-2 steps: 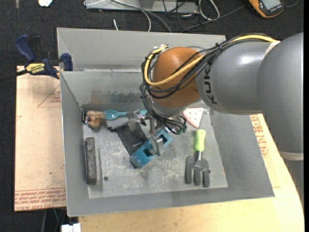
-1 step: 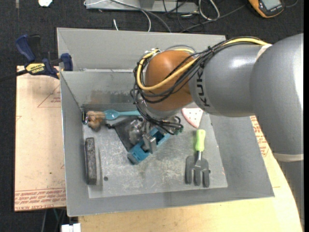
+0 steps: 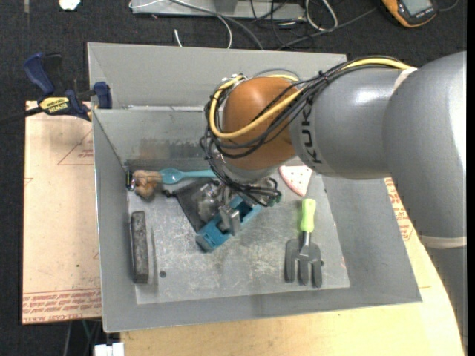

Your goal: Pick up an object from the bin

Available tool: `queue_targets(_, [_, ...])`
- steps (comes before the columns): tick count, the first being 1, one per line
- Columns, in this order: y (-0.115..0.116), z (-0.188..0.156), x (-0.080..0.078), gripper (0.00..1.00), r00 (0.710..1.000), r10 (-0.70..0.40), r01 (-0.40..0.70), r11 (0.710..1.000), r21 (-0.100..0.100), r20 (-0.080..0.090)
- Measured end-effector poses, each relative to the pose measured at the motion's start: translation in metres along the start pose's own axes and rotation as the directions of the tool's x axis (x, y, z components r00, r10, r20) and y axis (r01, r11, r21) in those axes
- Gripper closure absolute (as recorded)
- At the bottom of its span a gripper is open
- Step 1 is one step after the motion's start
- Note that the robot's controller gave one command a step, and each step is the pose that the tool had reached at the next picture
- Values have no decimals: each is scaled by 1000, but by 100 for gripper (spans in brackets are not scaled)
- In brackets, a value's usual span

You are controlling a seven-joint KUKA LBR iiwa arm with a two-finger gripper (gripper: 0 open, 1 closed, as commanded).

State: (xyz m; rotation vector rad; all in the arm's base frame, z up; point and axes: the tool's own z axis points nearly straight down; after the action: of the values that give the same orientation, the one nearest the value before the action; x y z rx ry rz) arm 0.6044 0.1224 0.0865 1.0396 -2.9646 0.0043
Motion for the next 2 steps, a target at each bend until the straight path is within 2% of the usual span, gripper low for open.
queue_targets(1, [-7, -12, 4, 100, 1000, -1, 0, 1000, 2, 17])
queue_targets(2, [-5, -16, 5, 100, 1000, -1, 1, 1000, -2, 10])
